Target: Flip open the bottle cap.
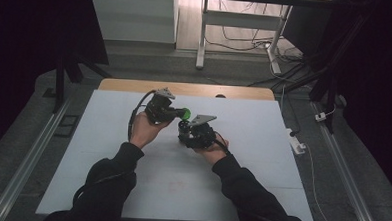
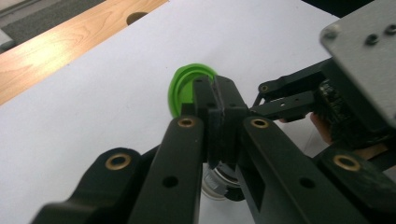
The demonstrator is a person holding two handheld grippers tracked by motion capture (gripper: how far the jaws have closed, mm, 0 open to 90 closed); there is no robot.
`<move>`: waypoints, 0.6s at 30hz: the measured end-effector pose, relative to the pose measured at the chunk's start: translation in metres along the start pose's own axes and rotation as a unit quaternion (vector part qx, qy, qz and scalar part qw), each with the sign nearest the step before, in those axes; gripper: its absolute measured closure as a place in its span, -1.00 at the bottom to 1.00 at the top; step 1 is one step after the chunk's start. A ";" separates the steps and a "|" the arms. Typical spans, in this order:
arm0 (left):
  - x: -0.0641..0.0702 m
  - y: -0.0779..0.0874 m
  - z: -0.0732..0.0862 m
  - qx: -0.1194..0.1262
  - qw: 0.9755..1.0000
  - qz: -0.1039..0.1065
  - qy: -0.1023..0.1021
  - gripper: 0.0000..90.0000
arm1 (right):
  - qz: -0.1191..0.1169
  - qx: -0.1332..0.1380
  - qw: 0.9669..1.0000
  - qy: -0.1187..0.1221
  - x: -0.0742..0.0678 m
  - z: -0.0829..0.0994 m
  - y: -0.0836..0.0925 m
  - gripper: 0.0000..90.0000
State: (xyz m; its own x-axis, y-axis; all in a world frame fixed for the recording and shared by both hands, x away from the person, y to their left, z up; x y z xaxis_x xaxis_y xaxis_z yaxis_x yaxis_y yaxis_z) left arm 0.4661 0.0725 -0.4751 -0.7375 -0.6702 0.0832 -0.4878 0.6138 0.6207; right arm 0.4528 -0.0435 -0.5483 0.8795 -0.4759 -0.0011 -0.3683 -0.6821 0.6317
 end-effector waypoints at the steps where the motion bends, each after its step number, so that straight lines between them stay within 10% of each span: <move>1: -0.001 0.000 0.001 0.000 1.000 0.001 0.000 0.97 | 0.000 0.000 1.000 -0.001 0.000 0.000 0.000 0.18; 11: -0.001 0.008 0.000 0.012 1.000 0.014 0.006 0.96 | 0.000 0.001 1.000 0.000 0.000 0.000 0.000 0.18; 18: -0.001 0.019 0.000 0.019 1.000 0.022 0.009 0.51 | 0.000 0.001 1.000 0.000 0.000 0.000 0.000 0.18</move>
State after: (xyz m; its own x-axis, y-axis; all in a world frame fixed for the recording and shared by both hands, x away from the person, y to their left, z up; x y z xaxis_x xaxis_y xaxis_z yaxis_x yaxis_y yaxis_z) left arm 0.4580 0.0847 -0.4635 -0.7500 -0.6499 0.1231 -0.4736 0.6576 0.5860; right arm 0.4530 -0.0438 -0.5485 0.8797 -0.4755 -0.0019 -0.3683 -0.6841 0.6296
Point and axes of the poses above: each handheld gripper's, and its own axes: y roughly backward along the jaws, z roughly out of its underside, x roughly to its right, the point moved 6 cm from there along -y, roughly forward along the jaws, and after that the axes turned 4 degrees about -z, right-handed, at the moved point
